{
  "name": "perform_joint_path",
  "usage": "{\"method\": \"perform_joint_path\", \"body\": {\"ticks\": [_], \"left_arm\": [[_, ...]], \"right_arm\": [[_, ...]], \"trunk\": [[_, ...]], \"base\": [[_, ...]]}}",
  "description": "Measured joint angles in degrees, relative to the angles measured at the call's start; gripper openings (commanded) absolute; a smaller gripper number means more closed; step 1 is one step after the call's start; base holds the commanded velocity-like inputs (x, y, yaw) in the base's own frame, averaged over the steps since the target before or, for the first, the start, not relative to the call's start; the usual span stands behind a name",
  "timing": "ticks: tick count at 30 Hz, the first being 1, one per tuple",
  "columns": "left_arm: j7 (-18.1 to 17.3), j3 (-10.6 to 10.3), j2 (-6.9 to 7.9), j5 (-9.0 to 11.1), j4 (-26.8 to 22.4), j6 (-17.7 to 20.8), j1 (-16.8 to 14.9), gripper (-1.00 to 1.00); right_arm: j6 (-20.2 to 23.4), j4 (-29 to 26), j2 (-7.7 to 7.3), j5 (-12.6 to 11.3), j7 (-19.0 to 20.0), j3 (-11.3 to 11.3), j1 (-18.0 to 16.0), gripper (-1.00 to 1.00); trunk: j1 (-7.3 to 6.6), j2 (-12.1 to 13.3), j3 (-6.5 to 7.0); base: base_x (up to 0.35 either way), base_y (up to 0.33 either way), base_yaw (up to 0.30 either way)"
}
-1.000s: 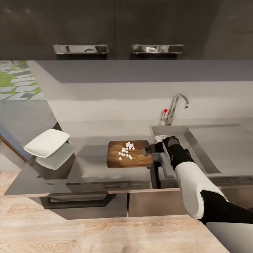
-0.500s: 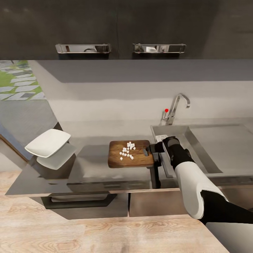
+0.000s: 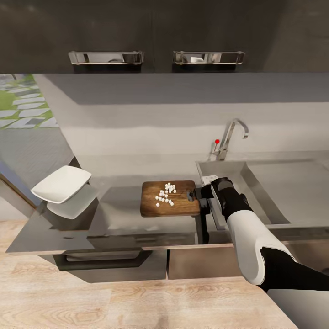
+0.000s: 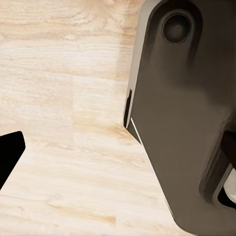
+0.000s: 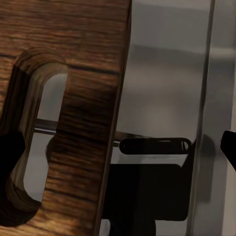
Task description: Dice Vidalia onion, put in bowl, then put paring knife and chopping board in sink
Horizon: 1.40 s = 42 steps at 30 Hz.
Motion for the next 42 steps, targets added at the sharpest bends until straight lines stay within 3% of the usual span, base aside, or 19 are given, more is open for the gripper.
{"method": "perform_joint_path", "body": {"ticks": [27, 28, 42], "left_arm": [[0.01, 0.02, 0.00, 0.03, 0.00, 0.00, 0.00, 1.00], [0.01, 0.02, 0.00, 0.01, 0.00, 0.00, 0.00, 1.00], [0.00, 0.03, 0.00, 0.01, 0.00, 0.00, 0.00, 1.00]], "right_arm": [[-0.09, 0.00, -0.07, 0.00, 0.00, 0.00, 0.00, 1.00], [-0.09, 0.00, -0.07, 0.00, 0.00, 0.00, 0.00, -1.00], [-0.11, 0.00, -0.08, 0.14, 0.04, -0.05, 0.00, -1.00]], "trunk": [[0.00, 0.00, -0.62], [0.00, 0.00, -0.62], [0.00, 0.00, -0.62]], "base": [[0.000, 0.000, 0.000], [0.000, 0.000, 0.000], [0.000, 0.000, 0.000]]}}
